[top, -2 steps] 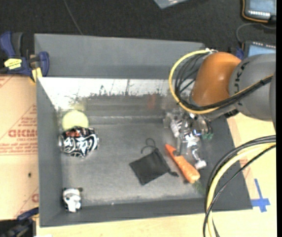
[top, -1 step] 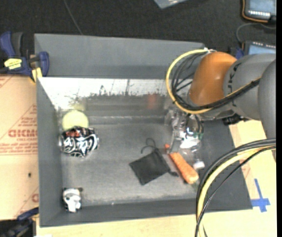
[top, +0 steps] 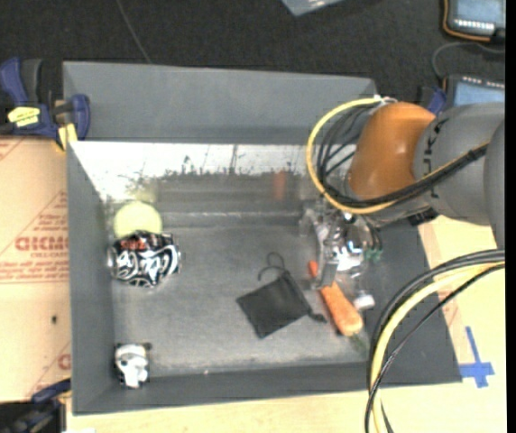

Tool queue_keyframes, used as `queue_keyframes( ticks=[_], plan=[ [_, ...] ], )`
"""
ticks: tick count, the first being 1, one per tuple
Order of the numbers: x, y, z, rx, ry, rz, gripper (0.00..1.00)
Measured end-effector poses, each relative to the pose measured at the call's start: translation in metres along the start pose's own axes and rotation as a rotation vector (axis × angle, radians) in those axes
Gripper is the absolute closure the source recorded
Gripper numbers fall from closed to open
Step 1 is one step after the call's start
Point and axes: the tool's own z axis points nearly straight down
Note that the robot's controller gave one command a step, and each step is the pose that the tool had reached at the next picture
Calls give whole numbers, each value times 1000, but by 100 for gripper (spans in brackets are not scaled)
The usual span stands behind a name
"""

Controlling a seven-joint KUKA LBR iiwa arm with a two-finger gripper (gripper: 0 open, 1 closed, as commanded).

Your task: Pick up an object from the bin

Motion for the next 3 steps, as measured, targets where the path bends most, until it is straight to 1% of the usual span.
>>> queue_keyframes(
  ticks=[1,2,3],
  plan=[
    [6,4,-14,0,0,-198,0],
    [18,3,-29,-1,-2,-88,0],
    [41,-2,-20,2,-6,-138,0]
  ],
)
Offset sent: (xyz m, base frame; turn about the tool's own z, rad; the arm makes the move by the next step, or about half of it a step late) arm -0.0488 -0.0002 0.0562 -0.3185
